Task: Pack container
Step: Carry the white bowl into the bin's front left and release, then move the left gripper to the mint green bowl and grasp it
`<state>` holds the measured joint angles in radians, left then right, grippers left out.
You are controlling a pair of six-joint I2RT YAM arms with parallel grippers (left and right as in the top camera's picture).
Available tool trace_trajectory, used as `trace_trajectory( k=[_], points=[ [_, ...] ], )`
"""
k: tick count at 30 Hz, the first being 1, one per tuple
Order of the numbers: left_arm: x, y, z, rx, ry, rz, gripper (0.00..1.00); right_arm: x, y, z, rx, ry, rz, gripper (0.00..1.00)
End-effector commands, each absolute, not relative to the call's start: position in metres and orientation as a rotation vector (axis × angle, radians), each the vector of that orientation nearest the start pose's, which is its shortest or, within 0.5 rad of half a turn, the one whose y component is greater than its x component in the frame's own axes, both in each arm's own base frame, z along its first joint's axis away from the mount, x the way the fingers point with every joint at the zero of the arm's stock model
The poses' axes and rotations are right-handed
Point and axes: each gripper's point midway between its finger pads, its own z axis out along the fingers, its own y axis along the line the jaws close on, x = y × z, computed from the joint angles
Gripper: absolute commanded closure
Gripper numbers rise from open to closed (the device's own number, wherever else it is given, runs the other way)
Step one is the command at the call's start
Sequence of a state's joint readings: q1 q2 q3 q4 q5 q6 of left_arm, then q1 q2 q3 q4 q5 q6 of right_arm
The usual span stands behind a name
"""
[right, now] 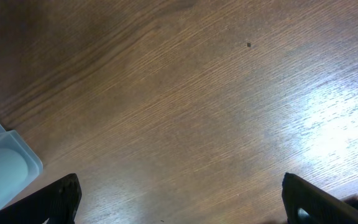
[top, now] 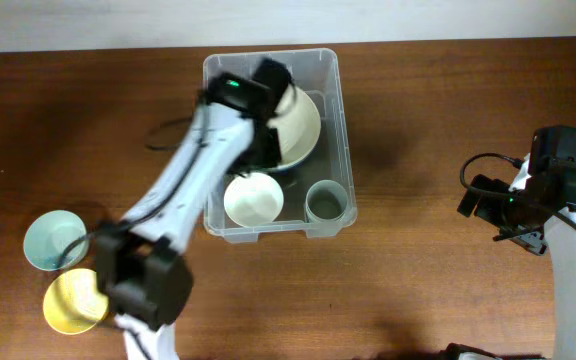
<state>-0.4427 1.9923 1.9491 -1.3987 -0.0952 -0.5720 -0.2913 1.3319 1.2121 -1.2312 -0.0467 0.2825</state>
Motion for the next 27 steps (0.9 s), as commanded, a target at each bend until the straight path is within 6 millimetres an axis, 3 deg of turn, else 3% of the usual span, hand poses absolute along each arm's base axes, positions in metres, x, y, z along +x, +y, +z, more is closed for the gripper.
trace_trajectory(
  k=[1, 3, 6, 10, 12, 17, 20, 27],
  points=[
    [0.38, -0.11, 0.246, -0.32, 2.724, 0.035, 0.32, 0.256, -0.066, 0.167, 0.798, 2.788, 0.075, 0.01],
    [0.376, -0.075, 0.271, -0.418, 2.65, 0.065, 0.28, 0.256, -0.066, 0.167, 0.798, 2.79, 0.075, 0.01],
    [0.365, -0.024, 0.289, -0.571, 2.594, 0.119, 0.27, 0.256, -0.066, 0.166, 0.8, 2.793, 0.075, 0.01],
    [0.349, 0.045, 0.288, -0.78, 2.585, 0.206, 0.23, 0.257, -0.066, 0.166, 0.799, 2.791, 0.075, 0.01],
    [0.344, 0.069, 0.281, -0.859, 2.585, 0.234, 0.23, 0.257, -0.066, 0.166, 0.799, 2.79, 0.075, 0.01],
    [0.334, 0.116, 0.242, -1.06, 2.59, 0.268, 0.2, 0.257, -0.066, 0.166, 0.799, 2.791, 0.075, 0.01],
    [0.326, 0.136, 0.203, -1.168, 2.611, 0.255, 0.2, 0.257, -0.066, 0.166, 0.799, 2.791, 0.075, 0.01],
    [0.307, 0.153, 0.112, -1.305, 2.645, 0.222, 0.19, 0.257, -0.066, 0.166, 0.799, 2.791, 0.075, 0.01]
  ],
)
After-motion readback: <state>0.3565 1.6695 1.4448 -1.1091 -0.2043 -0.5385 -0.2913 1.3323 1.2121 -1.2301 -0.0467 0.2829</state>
